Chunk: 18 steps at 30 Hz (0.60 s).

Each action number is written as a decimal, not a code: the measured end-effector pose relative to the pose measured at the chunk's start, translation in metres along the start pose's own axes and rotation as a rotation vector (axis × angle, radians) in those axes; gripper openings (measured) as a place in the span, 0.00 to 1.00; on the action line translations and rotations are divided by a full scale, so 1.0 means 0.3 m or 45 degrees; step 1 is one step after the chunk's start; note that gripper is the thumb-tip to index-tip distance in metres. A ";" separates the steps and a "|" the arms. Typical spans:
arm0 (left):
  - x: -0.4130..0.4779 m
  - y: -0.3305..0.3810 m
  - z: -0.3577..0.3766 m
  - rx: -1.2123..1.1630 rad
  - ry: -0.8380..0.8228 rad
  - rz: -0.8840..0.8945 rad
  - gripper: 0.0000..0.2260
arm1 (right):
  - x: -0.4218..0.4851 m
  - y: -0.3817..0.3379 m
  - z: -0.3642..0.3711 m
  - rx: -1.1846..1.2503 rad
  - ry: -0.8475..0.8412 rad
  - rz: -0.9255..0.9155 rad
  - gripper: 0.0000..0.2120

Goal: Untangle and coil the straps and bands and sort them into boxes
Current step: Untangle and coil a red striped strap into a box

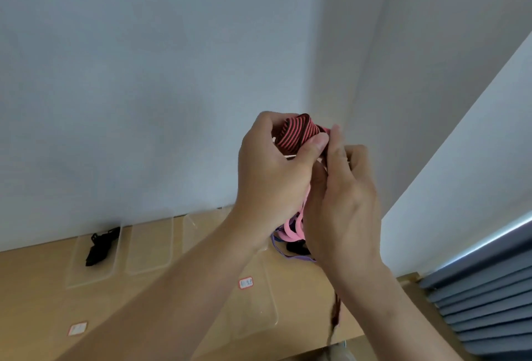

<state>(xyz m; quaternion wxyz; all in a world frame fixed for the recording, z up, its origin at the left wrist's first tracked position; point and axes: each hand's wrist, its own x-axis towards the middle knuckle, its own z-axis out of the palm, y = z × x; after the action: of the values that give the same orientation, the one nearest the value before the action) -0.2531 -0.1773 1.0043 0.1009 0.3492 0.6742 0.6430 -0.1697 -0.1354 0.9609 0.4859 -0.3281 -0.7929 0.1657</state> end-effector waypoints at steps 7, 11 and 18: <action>0.009 0.063 0.079 -0.666 -0.084 -0.196 0.14 | 0.047 -0.033 -0.098 0.847 0.136 0.334 0.16; 0.009 0.085 0.108 -0.773 -0.209 -0.216 0.13 | 0.092 -0.035 -0.168 1.275 0.139 0.633 0.12; 0.017 0.107 0.123 -0.920 -0.315 -0.254 0.13 | 0.122 0.043 -0.209 1.146 0.107 0.540 0.13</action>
<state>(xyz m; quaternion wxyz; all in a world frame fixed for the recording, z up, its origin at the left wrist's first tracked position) -0.2244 -0.1473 1.0302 0.3598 0.2988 0.4178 0.7789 -0.1212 -0.1045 1.0071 0.5666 -0.2462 -0.5382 0.5733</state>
